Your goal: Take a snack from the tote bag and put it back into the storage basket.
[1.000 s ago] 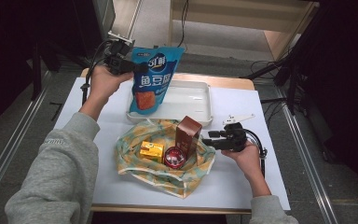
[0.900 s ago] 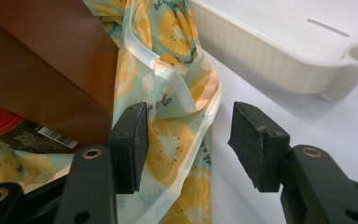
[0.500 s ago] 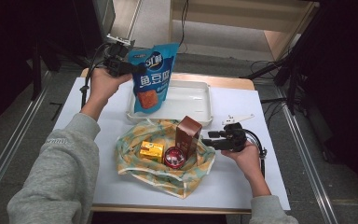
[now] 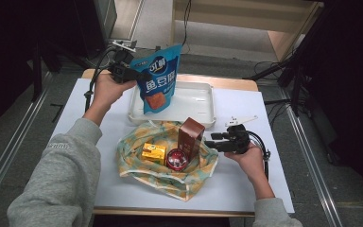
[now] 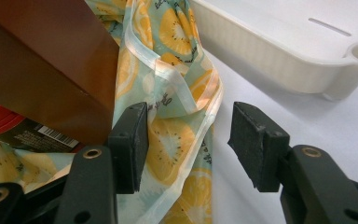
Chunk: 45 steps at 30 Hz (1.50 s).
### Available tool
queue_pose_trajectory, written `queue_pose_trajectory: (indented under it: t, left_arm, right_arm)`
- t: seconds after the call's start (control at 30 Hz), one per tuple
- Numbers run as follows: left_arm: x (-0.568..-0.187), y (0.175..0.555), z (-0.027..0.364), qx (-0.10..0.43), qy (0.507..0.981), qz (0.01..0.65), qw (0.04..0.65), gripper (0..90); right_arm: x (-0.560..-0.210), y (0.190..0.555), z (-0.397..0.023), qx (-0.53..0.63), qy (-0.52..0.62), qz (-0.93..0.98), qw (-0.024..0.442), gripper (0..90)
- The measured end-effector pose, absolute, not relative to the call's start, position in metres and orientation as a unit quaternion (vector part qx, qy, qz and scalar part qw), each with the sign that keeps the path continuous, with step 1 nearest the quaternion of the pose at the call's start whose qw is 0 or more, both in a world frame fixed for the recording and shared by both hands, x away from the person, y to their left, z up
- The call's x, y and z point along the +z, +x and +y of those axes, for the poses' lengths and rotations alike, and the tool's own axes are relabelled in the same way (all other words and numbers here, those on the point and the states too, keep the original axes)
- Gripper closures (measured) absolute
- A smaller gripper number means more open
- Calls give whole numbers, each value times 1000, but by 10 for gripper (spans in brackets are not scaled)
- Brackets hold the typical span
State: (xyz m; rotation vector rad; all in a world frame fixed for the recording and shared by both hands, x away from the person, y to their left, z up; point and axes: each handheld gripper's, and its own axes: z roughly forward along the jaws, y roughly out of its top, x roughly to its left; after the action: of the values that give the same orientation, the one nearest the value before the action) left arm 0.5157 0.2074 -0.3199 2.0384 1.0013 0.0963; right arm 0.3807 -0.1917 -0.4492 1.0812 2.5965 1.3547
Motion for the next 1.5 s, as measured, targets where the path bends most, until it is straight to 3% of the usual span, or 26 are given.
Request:
queue_pose_trajectory:
  t: [0.33, 0.6, 1.13, 1.5]
  left_arm:
    - [-325, 503, 211, 33, 813, 401, 421, 576]
    - [-334, 491, 219, 49, 817, 403, 409, 539]
    - [-369, 474, 231, 39, 813, 418, 405, 540]
    - [-395, 473, 224, 32, 813, 430, 390, 649]
  right_arm:
    - [-449, 381, -192, 434, 349, 831, 10, 483]
    - [-449, 381, -192, 434, 349, 831, 10, 483]
    - [-449, 382, -191, 432, 349, 832, 11, 483]
    - [-449, 382, -190, 434, 347, 832, 13, 483]
